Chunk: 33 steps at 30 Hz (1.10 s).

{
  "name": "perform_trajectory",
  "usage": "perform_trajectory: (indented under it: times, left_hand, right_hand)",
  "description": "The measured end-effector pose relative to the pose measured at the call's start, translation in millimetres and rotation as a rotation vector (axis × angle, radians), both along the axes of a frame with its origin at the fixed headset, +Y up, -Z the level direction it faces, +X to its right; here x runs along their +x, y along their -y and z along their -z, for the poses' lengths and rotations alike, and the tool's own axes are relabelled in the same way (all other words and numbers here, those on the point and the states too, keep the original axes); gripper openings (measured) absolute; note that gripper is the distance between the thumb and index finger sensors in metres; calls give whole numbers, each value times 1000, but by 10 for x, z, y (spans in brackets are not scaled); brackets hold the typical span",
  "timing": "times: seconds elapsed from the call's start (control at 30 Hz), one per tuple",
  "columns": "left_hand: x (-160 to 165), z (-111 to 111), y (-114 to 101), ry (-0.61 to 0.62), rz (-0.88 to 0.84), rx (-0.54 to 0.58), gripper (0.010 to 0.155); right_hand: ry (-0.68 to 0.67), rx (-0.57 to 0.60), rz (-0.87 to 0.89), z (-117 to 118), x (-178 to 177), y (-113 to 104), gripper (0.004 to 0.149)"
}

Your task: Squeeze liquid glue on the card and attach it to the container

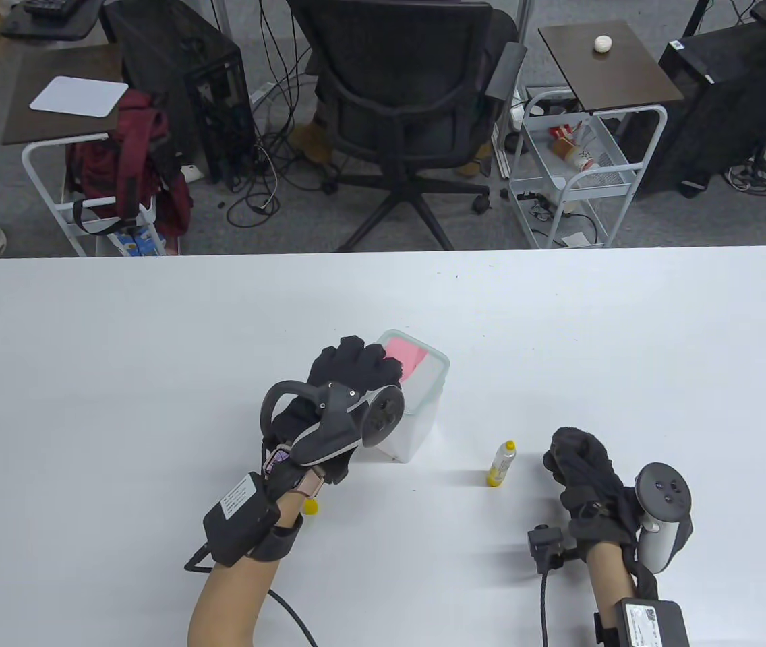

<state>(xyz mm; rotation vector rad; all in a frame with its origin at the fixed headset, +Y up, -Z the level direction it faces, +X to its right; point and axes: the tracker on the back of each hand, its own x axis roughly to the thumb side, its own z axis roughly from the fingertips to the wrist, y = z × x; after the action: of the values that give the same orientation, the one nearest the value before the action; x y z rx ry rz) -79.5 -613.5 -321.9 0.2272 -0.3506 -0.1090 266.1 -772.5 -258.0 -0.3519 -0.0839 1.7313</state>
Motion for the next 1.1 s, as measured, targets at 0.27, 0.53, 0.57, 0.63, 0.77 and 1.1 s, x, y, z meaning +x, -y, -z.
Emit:
perform_trajectory:
  times: [0.27,0.53,0.57,0.63,0.77,1.1]
  left_hand:
    - [23,-13,15,25,-39,-5,48]
    - [-2,-14,47,31,-57,-14,48]
    - [-2,-17,49,32,-57,-13,49]
    - [-1,-18,49,33,-58,-15,49]
    - [2,-17,56,36,-59,-20,49]
    - [-250,7,127,81,-172,-19,53]
  right_hand:
    - [-2,-6,3,-1,-6,-4,36]
    - [-2,-4,-3,-2,-7,-5,36]
    - [-1,-2,-6,-3,-7,-10,36]
    - [3,6,-20,-8,-5,-35,36]
    - [11,52,-40,-34,-3,-141,37]
    - [-8,269,-172,-113,-189,-715,38]
